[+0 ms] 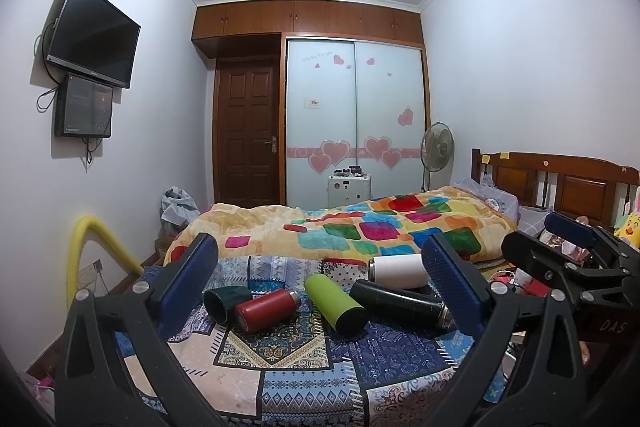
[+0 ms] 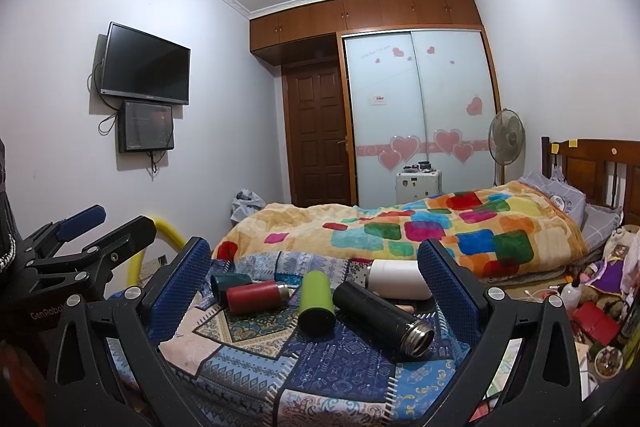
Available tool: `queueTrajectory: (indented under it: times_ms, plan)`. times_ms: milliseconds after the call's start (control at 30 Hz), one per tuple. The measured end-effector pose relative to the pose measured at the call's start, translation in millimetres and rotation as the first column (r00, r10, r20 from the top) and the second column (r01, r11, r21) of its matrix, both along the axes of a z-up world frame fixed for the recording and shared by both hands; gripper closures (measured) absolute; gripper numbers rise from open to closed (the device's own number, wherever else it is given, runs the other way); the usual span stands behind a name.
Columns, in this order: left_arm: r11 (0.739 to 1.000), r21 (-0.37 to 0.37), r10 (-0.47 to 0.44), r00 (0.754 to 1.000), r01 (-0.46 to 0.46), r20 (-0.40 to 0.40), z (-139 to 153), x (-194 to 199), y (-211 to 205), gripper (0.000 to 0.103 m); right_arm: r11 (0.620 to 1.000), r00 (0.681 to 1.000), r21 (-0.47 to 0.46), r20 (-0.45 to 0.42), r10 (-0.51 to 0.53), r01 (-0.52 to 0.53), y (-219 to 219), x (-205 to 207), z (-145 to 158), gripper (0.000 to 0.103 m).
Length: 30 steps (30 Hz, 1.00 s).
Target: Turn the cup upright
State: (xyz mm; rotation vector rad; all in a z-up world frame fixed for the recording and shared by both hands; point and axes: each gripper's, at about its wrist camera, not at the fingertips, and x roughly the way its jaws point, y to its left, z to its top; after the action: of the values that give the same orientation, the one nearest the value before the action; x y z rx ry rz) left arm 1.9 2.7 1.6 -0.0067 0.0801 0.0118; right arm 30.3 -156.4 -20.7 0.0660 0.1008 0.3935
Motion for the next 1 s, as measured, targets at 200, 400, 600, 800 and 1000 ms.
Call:
queueTrajectory:
  times_ms: [200,400,600,800,1000]
  plan:
    - [1.000,-0.003,-0.004,1.000,0.004,0.001,-0.9,-0.6,-0.5,0.000,1.000,1.000,0.002,0.000,0.001,-0.001,0.2,-0.5,-0.1,0.000]
    - [1.000,-0.002,-0.004,1.000,0.004,0.001,-2.5,0.4,-1.7,0.000,1.000,1.000,0.002,0.001,0.000,0.000,2.4,1.9,1.9,0.000]
    - [1.000,0.000,-0.003,1.000,0.003,0.002,-2.3,0.5,-1.8,0.000,1.000,1.000,0.003,0.001,0.000,0.000,3.0,1.5,1.7,0.000]
    - [1.000,-0.004,-0.003,1.000,0.003,0.010,-1.8,-0.7,-0.2,0.000,1.000,1.000,0.002,0.002,-0.001,0.001,3.2,1.3,1.4,0.000]
    - [1.000,-0.006,0.000,1.000,0.000,0.014,-1.7,-1.5,1.5,0.000,1.000,1.000,0.001,0.002,0.000,0.000,4.5,1.6,3.8,0.000]
